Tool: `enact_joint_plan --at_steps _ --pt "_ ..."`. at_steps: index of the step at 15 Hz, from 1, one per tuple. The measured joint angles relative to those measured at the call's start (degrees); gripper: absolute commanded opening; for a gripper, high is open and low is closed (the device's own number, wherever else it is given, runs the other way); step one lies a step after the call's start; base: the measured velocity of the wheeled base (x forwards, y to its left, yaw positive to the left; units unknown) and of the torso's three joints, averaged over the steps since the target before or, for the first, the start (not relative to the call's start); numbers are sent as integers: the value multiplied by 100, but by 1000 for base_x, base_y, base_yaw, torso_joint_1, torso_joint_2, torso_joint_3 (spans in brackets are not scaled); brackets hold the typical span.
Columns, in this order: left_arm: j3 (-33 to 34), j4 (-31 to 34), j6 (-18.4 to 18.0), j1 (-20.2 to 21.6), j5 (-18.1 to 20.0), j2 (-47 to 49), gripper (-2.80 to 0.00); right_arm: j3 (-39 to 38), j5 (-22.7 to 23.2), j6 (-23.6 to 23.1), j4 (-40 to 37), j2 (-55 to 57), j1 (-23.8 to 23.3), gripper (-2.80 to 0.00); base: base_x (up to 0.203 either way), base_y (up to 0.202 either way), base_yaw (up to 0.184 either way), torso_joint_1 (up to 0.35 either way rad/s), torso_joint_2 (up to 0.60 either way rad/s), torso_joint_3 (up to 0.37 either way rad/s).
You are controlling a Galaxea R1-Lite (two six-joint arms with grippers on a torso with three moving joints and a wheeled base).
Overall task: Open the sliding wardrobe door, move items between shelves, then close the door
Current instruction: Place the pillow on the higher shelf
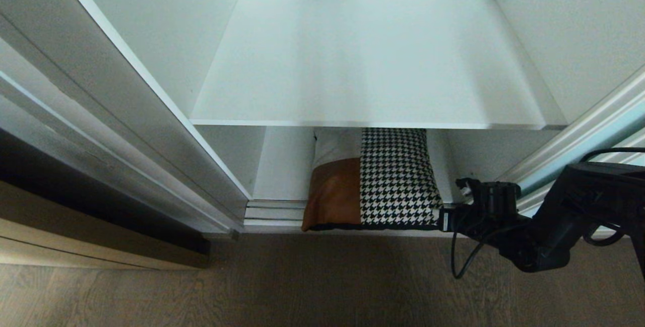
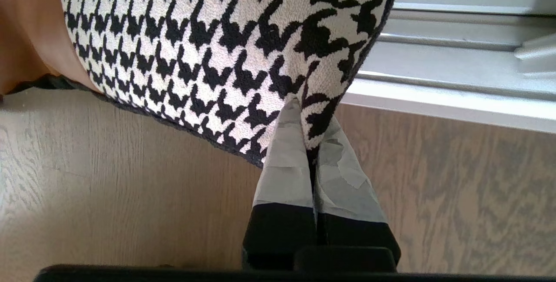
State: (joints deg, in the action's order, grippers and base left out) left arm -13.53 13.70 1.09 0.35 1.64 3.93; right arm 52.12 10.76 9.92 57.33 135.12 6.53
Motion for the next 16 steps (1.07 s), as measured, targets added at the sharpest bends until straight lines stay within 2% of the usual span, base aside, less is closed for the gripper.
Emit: enact_joint_plan --at_steps 3,5,7,9,12,16 --pt "-656 990 440 -5 797 840 -280 -47 0 3 147 -11 -12 -280 0 0 0 0 0 0" --pt "-918 1143 699 -8 1235 1605 -280 -40 0 3 145 -6 -13 -280 0 0 0 0 0 0" --pt "-1217 1180 934 -11 1516 2455 -280 -33 4 5 151 29 -21 -280 0 0 0 0 0 0" --pt "-1445 1125 1021 -13 1742 3413 -280 -33 12 14 158 72 -37 -280 0 0 0 0 0 0" --pt "-1535 526 999 -105 1966 5025 -280 -1 15 10 210 105 -91 -280 0 0 0 0 0 0" --pt "-1333 -1213 1018 -753 1772 7068 -280 67 12 -4 202 123 -95 -280 0 0 0 0 0 0"
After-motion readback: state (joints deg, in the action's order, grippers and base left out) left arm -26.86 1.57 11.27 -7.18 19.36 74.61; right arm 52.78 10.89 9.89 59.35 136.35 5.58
